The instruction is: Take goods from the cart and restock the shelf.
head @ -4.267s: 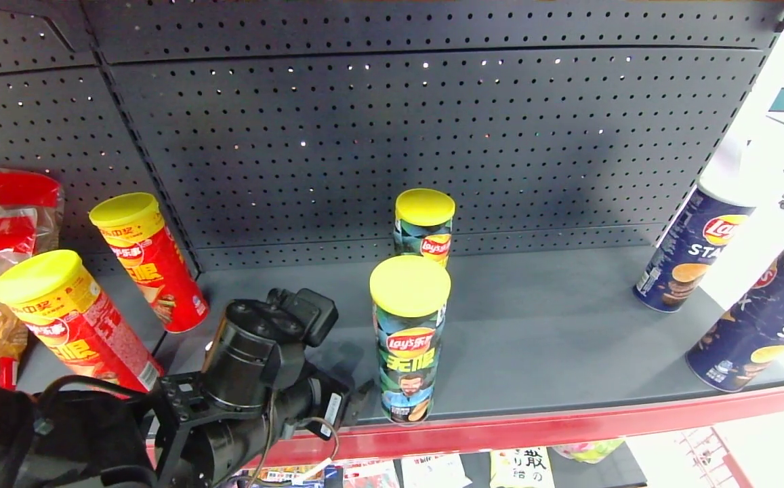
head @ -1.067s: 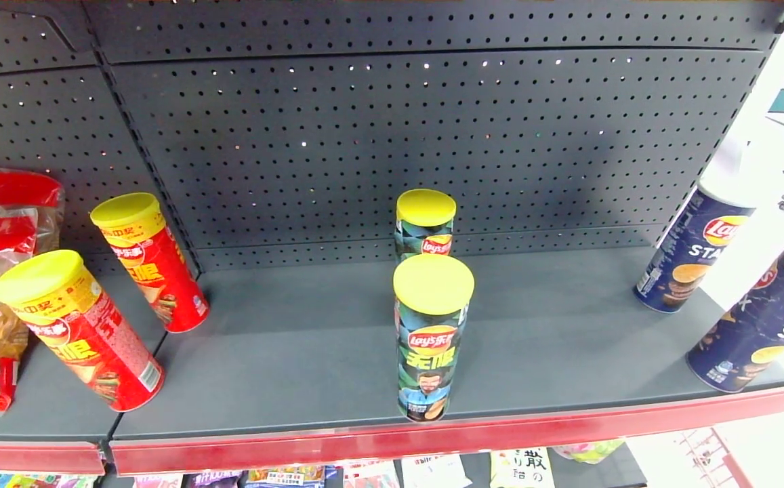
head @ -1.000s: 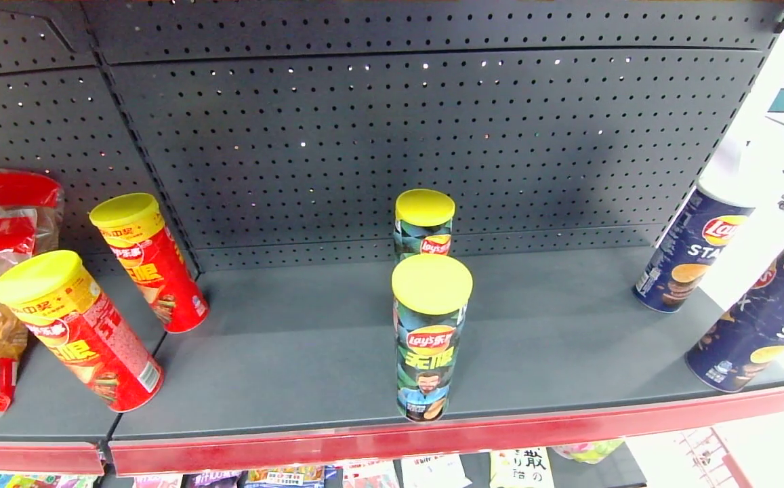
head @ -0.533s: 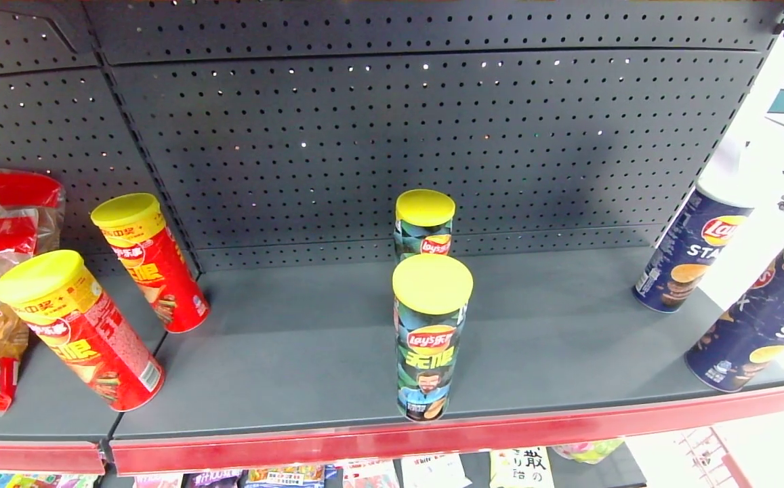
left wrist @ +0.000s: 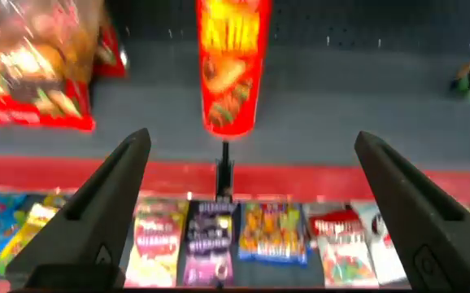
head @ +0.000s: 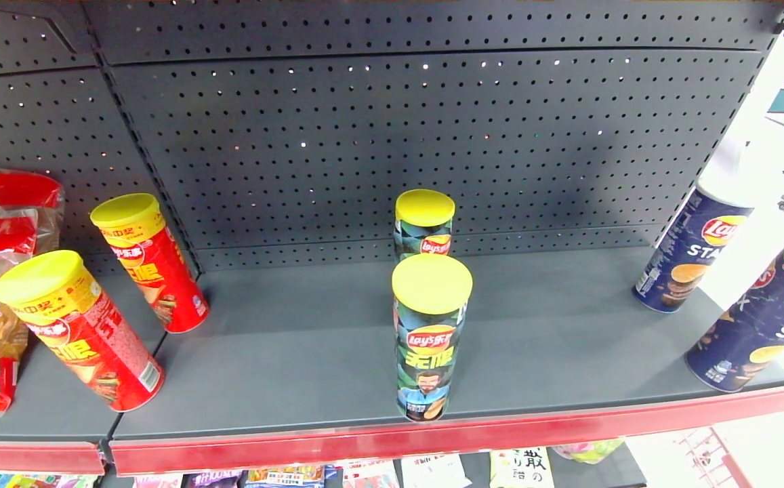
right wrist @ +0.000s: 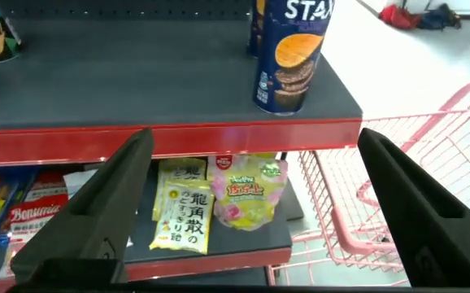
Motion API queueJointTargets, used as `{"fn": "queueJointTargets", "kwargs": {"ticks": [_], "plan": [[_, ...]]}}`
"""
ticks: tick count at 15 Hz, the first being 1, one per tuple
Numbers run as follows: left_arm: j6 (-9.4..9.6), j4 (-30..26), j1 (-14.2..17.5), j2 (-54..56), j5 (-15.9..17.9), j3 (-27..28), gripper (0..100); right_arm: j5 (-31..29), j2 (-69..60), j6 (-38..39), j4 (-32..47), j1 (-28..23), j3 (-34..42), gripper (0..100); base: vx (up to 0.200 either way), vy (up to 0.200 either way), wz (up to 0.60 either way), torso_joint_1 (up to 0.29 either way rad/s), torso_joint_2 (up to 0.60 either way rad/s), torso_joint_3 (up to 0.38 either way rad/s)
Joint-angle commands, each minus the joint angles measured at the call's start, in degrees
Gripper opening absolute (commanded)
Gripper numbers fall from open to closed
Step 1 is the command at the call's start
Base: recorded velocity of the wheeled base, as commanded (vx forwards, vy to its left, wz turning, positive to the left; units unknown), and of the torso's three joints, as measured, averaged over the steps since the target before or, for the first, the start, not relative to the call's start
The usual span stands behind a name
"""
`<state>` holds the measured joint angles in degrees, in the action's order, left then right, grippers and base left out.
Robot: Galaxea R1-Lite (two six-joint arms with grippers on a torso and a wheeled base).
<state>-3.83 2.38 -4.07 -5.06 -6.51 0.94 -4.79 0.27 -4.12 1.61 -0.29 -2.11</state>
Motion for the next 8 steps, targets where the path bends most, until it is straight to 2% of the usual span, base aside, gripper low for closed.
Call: {"fn": "queueJointTargets", "kwargs": {"ticks": [1, 2, 3, 4, 5, 6, 7, 8], "plan": [[-0.04, 0.3, 0.0, -0.1, 1.1, -0.9, 100, -0.7, 0.0, 1.0, 0.0, -0.1, -0.1, 100, 0.0, 0.0, 0.0, 0.0, 0.0, 0.0], [-0.04, 0.3, 0.0, -0.1, 2.6, -0.9, 100, 0.2, 0.1, 2.1, 0.1, 0.2, -0.2, 100, 0.0, 0.0, 0.0, 0.0, 0.0, 0.0], [0.14, 0.0, 0.0, -0.1, 3.5, -0.9, 100, 3.9, 0.0, 2.0, 0.1, 0.3, 0.0, 100, 0.0, 0.0, 0.0, 0.0, 0.0, 0.0], [0.75, -1.6, 0.1, 0.0, 2.7, -0.9, 100, 8.6, -0.1, 1.7, -0.4, 0.3, 1.0, 100, 0.0, 0.0, 0.0, 0.0, 0.0, 0.0], [1.54, -2.8, 2.1, 0.3, 2.6, -0.7, 100, 8.8, 0.3, 2.5, -0.8, 0.3, 2.0, 100, 0.0, 0.0, 0.0, 0.0, 0.0, 0.0], [2.33, -2.7, 5.3, 0.5, 2.6, -0.8, 100, 8.4, 0.9, 4.0, -0.8, 0.3, 1.8, 100, 0.0, 0.0, 0.0, 0.0, 0.0, 0.0], [2.07, -2.6, 7.4, 0.5, 2.0, -0.8, 100, 8.2, 1.2, 4.9, -0.9, 0.2, 1.8, 100, 0.0, 0.0, 0.0, 0.0, 0.0, 0.0], [1.81, -2.6, 7.0, 0.5, 1.8, -0.9, 100, 8.1, 0.3, 4.7, -0.9, 0.3, 1.8, 100, 0.0, 0.0, 0.0, 0.0, 0.0, 0.0]]}}
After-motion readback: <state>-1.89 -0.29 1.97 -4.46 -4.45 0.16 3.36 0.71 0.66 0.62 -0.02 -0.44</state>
